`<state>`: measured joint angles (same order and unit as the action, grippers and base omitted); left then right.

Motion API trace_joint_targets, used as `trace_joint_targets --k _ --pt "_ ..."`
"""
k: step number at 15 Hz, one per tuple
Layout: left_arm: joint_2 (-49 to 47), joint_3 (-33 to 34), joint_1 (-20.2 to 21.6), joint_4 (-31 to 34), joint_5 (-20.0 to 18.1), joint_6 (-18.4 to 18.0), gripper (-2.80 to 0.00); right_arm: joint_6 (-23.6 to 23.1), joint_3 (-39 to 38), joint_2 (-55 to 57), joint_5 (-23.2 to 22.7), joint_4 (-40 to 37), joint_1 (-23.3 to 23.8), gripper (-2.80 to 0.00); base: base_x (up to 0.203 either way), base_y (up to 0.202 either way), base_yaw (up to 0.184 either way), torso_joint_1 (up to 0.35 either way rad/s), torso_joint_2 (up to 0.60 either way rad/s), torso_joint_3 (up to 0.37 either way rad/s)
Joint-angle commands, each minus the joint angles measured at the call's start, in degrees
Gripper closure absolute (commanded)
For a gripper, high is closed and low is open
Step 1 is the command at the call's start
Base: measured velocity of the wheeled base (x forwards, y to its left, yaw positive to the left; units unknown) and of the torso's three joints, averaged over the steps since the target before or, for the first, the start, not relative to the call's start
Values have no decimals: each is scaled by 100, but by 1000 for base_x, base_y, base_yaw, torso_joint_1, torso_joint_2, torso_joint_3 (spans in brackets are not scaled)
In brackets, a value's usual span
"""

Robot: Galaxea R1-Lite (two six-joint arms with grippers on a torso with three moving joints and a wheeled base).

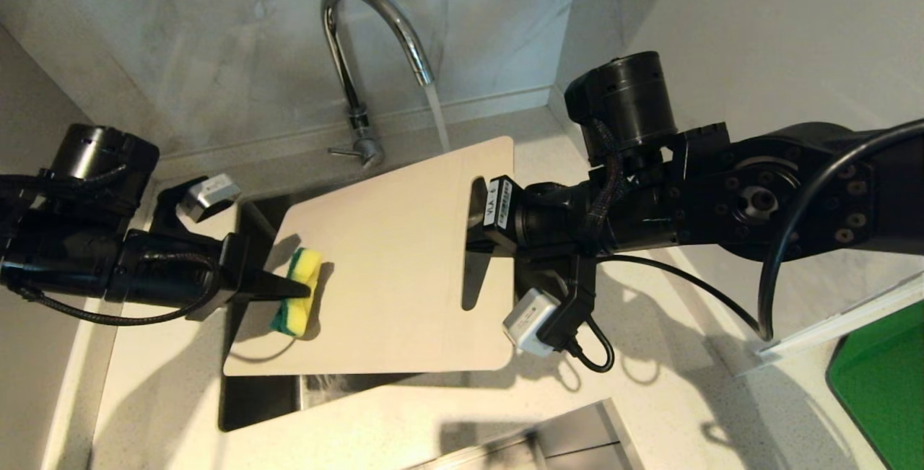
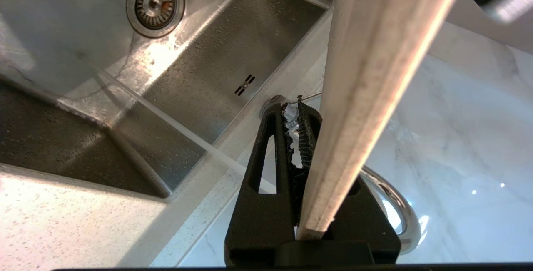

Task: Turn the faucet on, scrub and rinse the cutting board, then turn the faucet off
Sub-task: Scrub the cutting board underwater

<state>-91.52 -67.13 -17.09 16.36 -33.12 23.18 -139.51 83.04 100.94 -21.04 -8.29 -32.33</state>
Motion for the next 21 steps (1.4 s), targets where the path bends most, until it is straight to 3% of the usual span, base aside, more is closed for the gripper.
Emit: trace_joint_targets --k 1,3,4,5,7,10,16,21 --pt "199 -474 -822 180 -1 499 0 10 34 5 -14 0 -1 0 0 0 0 0 0 0" --pt "172 -751 -1496 236 229 823 0 56 35 5 -6 12 -1 0 0 0 0 0 0 0" --pt "131 -792 -1763 229 517 890 0 56 37 -11 -6 12 -1 0 0 0 0 0 0 0" --pt "31 -789 -1877 221 794 894 0 56 46 -22 -6 12 -1 0 0 0 0 0 0 0" --pt "-80 -543 -1819 211 856 882 0 65 54 -51 -6 12 -1 0 0 0 0 0 0 0" --pt "-79 -65 -1596 -58 851 820 0 65 45 -83 -6 12 -1 0 0 0 0 0 0 0" --pt "104 842 -623 -451 736 354 0 73 62 -83 -6 12 -1 0 0 0 0 0 0 0" --pt "49 1693 356 -1367 371 209 0 141 55 -100 -6 12 6 0 0 0 0 0 0 0"
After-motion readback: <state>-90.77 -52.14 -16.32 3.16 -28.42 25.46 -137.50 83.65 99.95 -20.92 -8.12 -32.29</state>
